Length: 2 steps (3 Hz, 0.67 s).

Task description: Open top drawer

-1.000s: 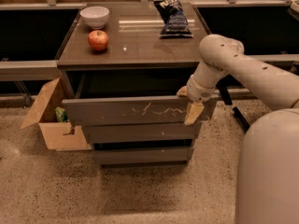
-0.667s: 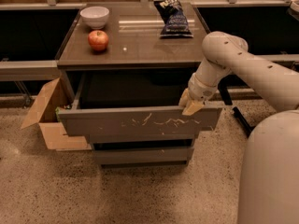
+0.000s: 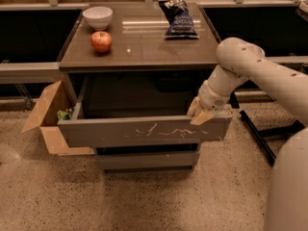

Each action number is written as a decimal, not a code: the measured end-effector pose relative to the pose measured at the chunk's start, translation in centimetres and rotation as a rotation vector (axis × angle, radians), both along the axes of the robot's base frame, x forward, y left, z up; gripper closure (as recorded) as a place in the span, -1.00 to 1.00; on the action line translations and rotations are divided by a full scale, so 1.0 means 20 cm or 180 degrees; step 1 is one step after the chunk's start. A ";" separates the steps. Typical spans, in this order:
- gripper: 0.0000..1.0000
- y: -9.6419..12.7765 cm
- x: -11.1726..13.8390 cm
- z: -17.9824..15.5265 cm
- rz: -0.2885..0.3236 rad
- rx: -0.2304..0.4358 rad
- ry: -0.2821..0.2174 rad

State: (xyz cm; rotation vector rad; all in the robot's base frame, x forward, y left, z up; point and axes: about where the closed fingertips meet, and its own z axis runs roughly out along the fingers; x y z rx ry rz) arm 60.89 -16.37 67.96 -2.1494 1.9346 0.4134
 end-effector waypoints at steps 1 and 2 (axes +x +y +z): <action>1.00 0.01 0.00 0.00 -0.0004 0.0007 0.0002; 1.00 0.03 -0.05 0.00 -0.0009 0.0121 0.0027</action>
Offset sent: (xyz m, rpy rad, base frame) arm -0.1099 0.0315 -0.0013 0.3895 0.0767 -0.0256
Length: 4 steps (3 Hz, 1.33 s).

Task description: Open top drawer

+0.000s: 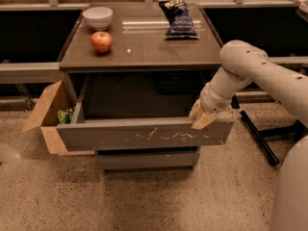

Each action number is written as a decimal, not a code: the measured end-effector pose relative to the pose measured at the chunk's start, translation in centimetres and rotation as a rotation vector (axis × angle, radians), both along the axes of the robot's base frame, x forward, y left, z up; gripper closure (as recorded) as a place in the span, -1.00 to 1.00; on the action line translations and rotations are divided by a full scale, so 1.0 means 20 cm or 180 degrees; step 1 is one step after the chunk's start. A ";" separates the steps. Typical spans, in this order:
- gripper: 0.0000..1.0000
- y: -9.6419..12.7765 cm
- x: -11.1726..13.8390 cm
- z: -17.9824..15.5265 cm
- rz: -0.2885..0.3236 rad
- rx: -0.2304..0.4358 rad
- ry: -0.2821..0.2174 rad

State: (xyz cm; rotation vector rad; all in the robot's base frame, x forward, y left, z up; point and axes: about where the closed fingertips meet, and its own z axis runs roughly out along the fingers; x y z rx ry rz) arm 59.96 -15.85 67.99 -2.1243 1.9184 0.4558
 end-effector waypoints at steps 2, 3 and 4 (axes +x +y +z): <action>1.00 0.03 -0.05 0.01 0.0023 0.0141 0.0033; 1.00 0.03 -0.05 0.01 0.0023 0.0141 0.0033; 0.63 0.03 -0.05 0.01 0.0023 0.0141 0.0033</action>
Offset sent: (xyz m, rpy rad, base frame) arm -0.0941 0.0437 0.0014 0.3672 0.0818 0.0540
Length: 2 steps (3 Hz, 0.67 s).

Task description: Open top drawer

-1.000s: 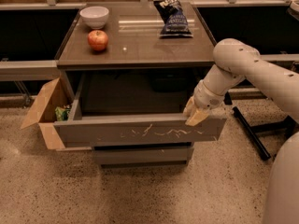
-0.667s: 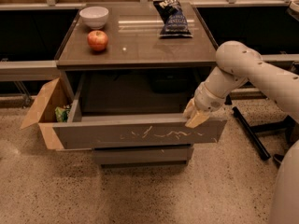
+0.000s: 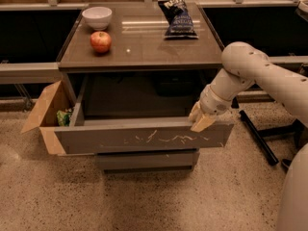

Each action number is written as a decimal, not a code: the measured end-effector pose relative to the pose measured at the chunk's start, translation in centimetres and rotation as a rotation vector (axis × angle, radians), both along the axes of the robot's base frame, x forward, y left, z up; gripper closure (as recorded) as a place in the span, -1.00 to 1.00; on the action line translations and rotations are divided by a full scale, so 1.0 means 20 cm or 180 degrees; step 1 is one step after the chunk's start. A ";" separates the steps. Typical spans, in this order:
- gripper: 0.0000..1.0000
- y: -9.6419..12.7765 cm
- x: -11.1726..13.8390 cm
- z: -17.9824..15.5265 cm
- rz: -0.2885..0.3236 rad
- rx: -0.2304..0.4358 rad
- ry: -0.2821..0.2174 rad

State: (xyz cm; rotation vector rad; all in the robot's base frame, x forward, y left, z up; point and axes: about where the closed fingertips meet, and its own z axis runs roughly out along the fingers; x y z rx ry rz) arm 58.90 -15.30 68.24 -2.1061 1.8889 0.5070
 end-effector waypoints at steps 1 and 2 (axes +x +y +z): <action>0.17 0.00 0.00 0.00 0.0000 0.0000 0.0000; -0.30 0.00 0.00 0.00 0.0000 0.0000 0.0001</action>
Offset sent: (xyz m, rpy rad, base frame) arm 0.0000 0.0000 0.0000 0.0000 0.0000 0.0000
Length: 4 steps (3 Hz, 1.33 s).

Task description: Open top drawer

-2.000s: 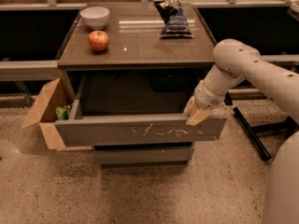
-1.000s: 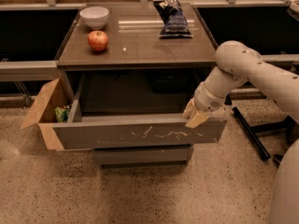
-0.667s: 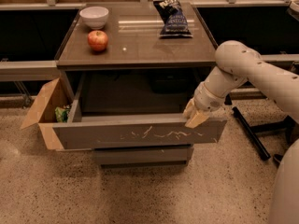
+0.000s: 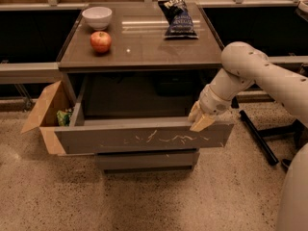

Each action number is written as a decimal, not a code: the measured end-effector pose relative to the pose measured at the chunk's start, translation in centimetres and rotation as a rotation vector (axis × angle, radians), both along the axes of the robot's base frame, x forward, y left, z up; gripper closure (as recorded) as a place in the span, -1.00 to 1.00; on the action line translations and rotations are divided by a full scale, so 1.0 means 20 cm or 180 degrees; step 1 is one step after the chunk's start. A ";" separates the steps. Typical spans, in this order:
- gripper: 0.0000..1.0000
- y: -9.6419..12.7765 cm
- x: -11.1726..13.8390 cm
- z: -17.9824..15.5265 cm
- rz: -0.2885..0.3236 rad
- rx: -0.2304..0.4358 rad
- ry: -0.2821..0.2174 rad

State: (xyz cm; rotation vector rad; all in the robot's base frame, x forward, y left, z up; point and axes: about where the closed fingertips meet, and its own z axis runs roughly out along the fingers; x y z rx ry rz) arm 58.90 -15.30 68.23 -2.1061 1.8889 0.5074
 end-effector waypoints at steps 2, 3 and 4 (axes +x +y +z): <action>-1.00 -0.04 0.01 0.03 -0.0110 0.0032 0.0028; -1.00 -0.12 0.04 0.15 -0.0148 0.0112 -0.0071; -1.00 -0.18 0.06 0.30 -0.0105 0.0100 -0.0244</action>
Offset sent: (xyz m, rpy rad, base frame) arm 0.0039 -0.0221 0.0197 0.0198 0.0080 -0.0840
